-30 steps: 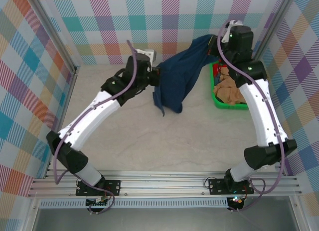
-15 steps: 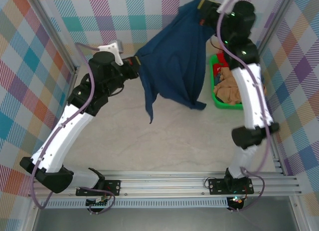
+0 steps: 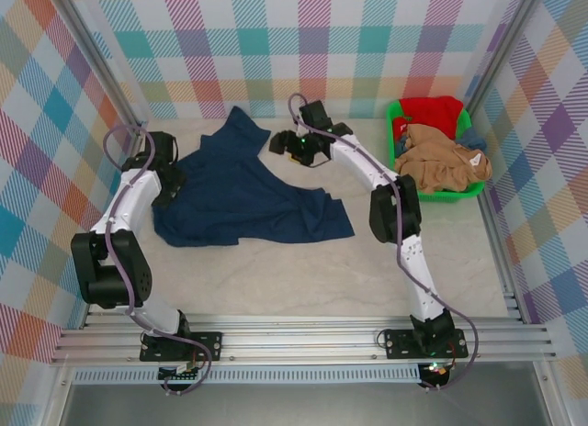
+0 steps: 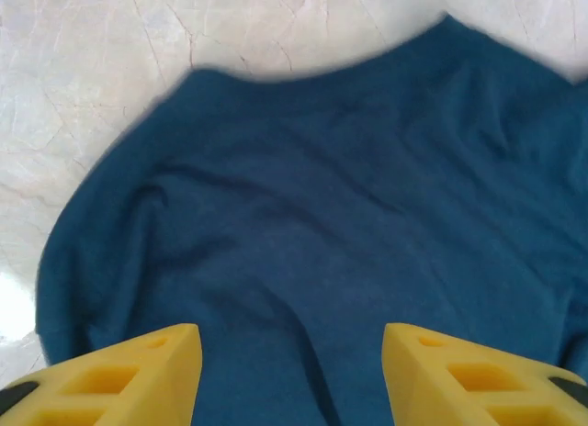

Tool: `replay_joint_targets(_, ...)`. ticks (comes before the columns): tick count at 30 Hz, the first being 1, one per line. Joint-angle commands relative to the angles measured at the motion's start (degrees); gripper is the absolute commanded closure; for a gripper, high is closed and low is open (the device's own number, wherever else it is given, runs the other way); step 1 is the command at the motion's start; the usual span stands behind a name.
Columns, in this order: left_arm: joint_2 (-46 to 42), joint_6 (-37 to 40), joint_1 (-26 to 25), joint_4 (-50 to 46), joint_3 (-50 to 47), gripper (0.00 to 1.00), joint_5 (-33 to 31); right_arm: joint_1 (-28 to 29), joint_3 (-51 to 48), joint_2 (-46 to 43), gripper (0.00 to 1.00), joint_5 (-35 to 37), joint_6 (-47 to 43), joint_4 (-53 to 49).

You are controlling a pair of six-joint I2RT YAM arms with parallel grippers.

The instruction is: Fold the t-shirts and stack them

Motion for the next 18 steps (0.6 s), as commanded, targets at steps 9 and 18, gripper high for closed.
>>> replay_joint_targets(9, -14.9, -0.35, -6.94, -11.51, -14.95, 0.55, 6.07, -4.45, -49.32, -41.76, 0.44, 13.2, -1.17, 9.81)
replay_joint_targets(18, -14.49, -7.45, -7.18, -1.16, -27.13, 0.47, 17.49, -5.48, -69.72, -48.12, 0.44, 10.9, 3.04, 11.29)
